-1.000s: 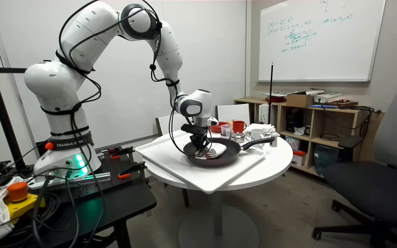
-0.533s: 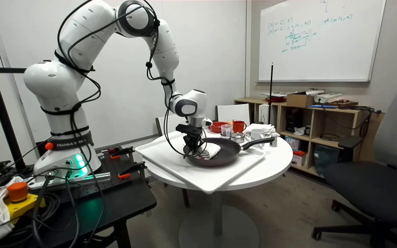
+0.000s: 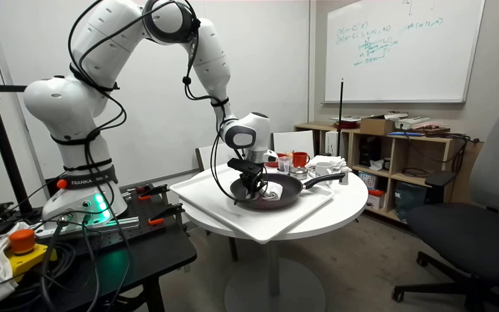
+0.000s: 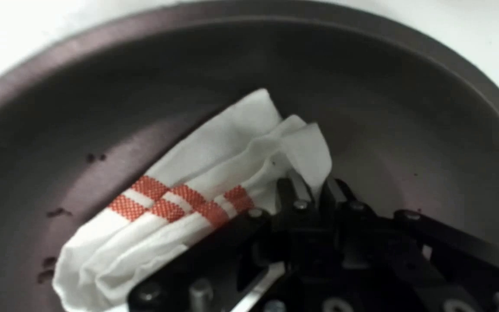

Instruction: Pick up the napkin from the table and wipe the pan

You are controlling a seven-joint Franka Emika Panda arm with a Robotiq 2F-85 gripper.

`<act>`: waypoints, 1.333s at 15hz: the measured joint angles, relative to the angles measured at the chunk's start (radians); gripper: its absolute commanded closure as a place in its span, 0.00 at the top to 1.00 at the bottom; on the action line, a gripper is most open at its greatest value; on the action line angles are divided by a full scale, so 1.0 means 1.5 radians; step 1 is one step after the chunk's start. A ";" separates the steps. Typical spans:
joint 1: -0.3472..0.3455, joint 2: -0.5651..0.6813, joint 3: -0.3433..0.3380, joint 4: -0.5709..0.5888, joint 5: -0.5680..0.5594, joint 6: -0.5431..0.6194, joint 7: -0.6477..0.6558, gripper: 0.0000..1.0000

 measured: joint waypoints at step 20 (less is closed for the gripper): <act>-0.057 0.024 0.016 0.022 0.049 0.059 -0.004 0.03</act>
